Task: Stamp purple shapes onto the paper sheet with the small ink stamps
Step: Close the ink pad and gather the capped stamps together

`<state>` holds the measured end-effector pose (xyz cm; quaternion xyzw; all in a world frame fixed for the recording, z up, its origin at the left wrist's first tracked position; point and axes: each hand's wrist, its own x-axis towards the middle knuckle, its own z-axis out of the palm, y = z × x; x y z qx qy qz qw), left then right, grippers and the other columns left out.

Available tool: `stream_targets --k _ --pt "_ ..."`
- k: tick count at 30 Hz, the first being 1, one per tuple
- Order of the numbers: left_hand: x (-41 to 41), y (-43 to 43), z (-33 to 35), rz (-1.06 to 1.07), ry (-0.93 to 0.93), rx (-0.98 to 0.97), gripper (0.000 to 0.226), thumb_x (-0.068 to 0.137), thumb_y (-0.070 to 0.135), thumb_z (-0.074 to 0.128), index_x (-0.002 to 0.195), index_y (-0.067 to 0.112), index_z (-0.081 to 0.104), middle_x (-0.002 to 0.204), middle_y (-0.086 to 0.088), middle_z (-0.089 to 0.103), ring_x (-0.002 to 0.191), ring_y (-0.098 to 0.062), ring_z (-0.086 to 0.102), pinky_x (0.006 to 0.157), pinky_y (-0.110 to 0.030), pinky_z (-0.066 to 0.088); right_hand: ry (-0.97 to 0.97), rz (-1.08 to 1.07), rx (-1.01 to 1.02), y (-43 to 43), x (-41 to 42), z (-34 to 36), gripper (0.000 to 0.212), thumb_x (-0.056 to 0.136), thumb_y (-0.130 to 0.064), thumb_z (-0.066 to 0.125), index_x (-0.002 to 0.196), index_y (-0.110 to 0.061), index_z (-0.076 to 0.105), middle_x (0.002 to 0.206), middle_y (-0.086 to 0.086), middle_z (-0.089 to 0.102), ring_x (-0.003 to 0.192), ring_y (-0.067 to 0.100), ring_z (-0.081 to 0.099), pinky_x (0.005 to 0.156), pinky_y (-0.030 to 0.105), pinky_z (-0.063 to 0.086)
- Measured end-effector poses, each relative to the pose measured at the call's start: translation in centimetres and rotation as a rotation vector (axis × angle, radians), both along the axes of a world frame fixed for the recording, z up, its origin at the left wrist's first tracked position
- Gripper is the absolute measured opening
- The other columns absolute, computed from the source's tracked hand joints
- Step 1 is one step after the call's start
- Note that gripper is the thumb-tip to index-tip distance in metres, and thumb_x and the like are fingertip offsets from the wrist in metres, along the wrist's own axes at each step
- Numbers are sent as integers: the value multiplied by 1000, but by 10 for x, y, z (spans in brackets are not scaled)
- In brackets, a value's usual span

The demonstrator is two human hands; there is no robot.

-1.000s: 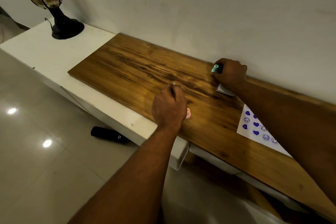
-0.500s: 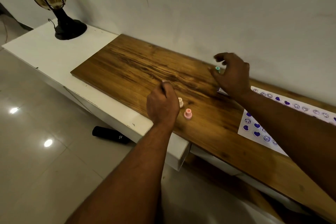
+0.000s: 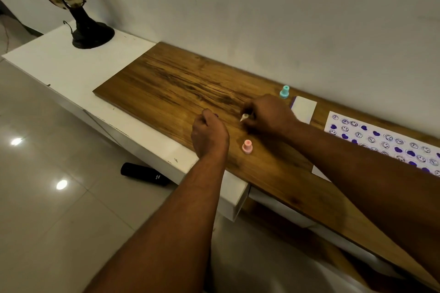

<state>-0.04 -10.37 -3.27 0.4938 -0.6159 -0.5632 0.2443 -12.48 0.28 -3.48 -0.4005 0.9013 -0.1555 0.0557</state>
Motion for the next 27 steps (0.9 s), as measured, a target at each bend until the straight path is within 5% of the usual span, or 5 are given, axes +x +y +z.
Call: stream_targets --k 8,20,27 --pt "0 0 -2 -2 30 8 35 104 41 39 74 31 52 78 2 59 71 -15 55 70 -34 45 104 -468 -158 46 -42 -8 28 85 -41 74 106 -29 61 96 -1 77 88 26 71 78 42 59" --pt "-2 4 -3 -15 5 -31 34 105 39 40 74 32 50 75 7 54 69 -9 49 59 -26 33 194 -488 -165 53 -53 -24 29 86 -43 70 104 -26 53 88 0 74 83 30 69 89 44 48" --pt "-2 5 0 -17 11 -28 34 105 39 41 72 33 47 74 8 52 68 -8 47 59 -25 33 191 -497 -246 59 -43 -15 46 86 -55 73 113 -23 54 102 -1 77 91 26 72 95 44 47"
